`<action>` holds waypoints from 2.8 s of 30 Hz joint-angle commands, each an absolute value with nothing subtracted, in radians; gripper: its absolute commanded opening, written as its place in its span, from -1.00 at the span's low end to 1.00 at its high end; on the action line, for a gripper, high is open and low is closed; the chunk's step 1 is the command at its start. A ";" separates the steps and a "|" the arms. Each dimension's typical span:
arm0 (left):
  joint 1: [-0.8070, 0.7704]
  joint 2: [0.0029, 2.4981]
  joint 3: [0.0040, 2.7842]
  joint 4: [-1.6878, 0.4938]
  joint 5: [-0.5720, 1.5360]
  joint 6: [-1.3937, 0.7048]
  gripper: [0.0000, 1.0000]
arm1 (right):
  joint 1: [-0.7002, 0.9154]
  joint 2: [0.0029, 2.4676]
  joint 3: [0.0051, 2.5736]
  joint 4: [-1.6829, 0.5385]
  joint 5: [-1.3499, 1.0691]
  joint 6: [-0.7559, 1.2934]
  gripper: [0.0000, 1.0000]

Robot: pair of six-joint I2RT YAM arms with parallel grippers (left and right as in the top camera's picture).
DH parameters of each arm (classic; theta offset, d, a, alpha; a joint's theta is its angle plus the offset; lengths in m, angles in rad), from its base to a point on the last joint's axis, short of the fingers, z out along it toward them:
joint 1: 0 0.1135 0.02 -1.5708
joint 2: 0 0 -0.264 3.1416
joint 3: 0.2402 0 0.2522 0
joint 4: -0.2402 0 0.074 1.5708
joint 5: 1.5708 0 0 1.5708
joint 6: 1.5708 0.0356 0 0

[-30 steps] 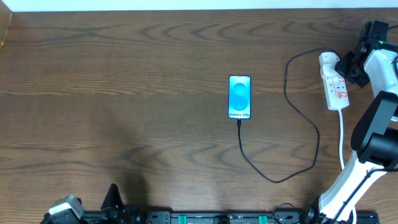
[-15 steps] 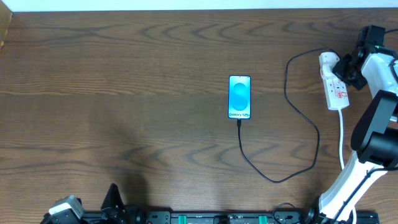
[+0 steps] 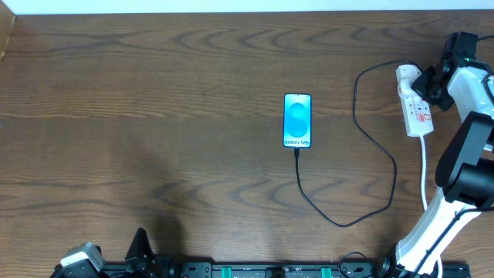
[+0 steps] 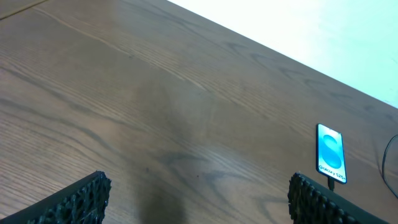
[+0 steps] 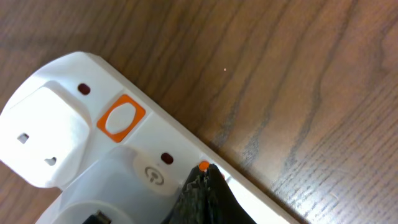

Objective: Plug charger to phone and switch on socket
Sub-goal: 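Press down on the orange switch with the right gripper tip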

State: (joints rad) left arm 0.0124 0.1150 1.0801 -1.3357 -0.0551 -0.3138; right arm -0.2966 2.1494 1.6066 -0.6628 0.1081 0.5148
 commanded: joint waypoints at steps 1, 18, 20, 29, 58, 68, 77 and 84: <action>0.018 0.106 1.078 -1.336 -0.061 -0.311 0.82 | -0.282 2.163 1.576 -0.641 0.104 0.515 -0.98; 0.017 0.106 1.078 -1.336 -0.061 -0.311 0.82 | -0.237 2.163 1.543 -0.628 -0.011 0.492 -0.98; 0.017 0.106 1.078 -1.336 -0.061 -0.311 0.82 | -0.228 2.163 1.543 -0.629 -0.011 0.492 -0.98; 0.017 0.106 1.078 -1.336 -0.061 -0.311 0.82 | -0.180 2.163 1.543 -0.642 -0.010 0.492 -0.98; 0.017 0.106 1.078 -1.336 -0.061 -0.311 0.82 | -0.139 2.141 1.547 -0.666 0.045 0.493 -0.98; 0.017 0.106 1.078 -1.336 -0.061 -0.311 0.82 | -0.164 2.123 1.548 -0.658 0.167 0.503 -0.98; 0.017 0.106 1.078 -1.336 -0.061 -0.311 0.82 | -0.223 2.122 1.550 -0.618 0.167 0.489 -0.98; 0.017 0.106 1.078 -1.336 -0.061 -0.311 0.82 | -0.235 2.122 1.550 -0.589 0.165 0.428 -0.98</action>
